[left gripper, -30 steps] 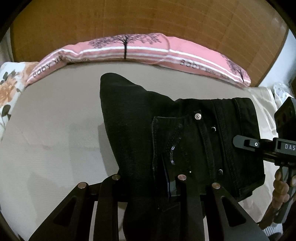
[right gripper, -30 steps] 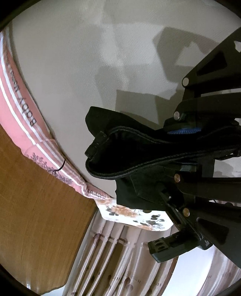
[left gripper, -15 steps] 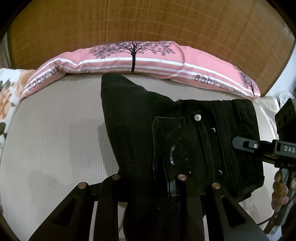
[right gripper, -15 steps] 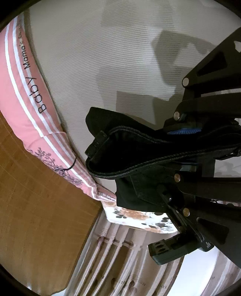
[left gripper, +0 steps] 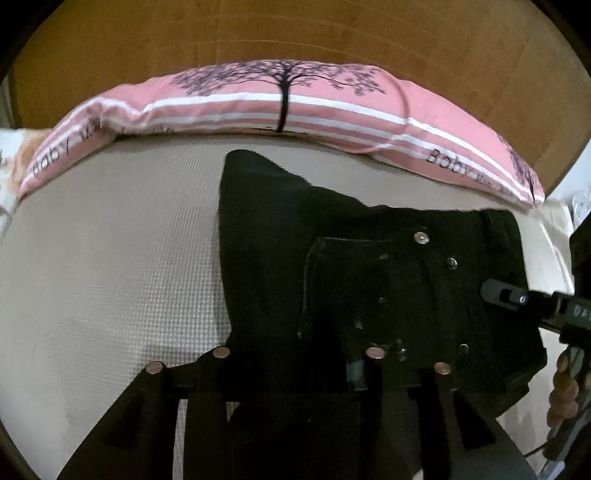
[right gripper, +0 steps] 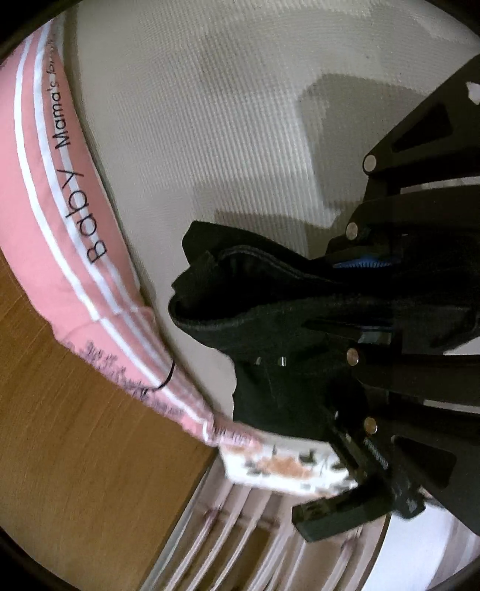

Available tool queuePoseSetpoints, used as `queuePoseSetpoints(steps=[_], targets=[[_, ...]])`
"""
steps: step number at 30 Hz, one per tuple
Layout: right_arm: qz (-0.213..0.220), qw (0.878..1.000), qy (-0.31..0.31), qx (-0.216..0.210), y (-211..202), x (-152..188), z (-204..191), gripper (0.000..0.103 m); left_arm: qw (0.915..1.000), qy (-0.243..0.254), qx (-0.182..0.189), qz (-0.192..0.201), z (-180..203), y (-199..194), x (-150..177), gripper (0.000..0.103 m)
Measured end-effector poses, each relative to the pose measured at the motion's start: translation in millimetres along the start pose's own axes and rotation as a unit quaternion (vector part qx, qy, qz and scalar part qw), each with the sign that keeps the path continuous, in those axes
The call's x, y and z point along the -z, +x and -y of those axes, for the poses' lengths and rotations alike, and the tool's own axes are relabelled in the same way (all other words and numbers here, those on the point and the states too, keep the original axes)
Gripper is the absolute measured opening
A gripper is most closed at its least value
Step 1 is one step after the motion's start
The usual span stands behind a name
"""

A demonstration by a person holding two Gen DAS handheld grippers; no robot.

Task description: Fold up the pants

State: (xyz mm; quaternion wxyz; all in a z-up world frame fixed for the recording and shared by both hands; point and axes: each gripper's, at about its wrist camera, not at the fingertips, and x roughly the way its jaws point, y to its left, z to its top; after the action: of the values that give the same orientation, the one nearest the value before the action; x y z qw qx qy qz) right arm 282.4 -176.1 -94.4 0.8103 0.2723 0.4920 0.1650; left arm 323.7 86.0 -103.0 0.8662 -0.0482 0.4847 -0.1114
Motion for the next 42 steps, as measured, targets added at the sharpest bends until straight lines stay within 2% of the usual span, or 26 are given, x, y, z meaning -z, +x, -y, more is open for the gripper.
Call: queuePoseSetpoints(steps=[5,11,18,20,28,32,35,37,42], targets=[[0.005,0.999,-0.024,0.04,10,5,5,0.037,0.9998,-0.015,0.003,0.011,-11,6,6,0.061],[0.011,0.998,-0.03,0.061,9,9,5,0.044,0.9998,-0.005,-0.007,0.018,-11,1,15,0.066],[0.028,0.993,-0.06,0.101,-12,37,-9,0.046,0.9995,0.007,-0.024,0.019,-10,-24,49,0.067],[0.031,0.991,-0.064,0.109,-19,48,-12,0.049,0.9994,0.008,-0.029,0.019,-9,-31,59,0.067],[0.055,0.986,-0.077,0.137,-44,77,-22,0.055,0.9971,-0.002,-0.072,0.025,-1,-69,84,0.067],[0.062,0.983,-0.087,0.15,-57,91,-32,0.062,0.9947,0.01,-0.097,0.031,9,-92,97,0.067],[0.071,0.976,-0.114,0.168,-65,108,-46,0.072,0.9944,0.011,-0.1,0.031,14,-105,109,0.07],[0.079,0.972,-0.132,0.177,-69,119,-54,0.073,0.9936,0.01,-0.107,0.035,16,-114,117,0.072],[0.096,0.964,-0.168,0.182,-84,149,-77,0.086,0.9916,0.004,-0.121,0.046,23,-135,137,0.073]])
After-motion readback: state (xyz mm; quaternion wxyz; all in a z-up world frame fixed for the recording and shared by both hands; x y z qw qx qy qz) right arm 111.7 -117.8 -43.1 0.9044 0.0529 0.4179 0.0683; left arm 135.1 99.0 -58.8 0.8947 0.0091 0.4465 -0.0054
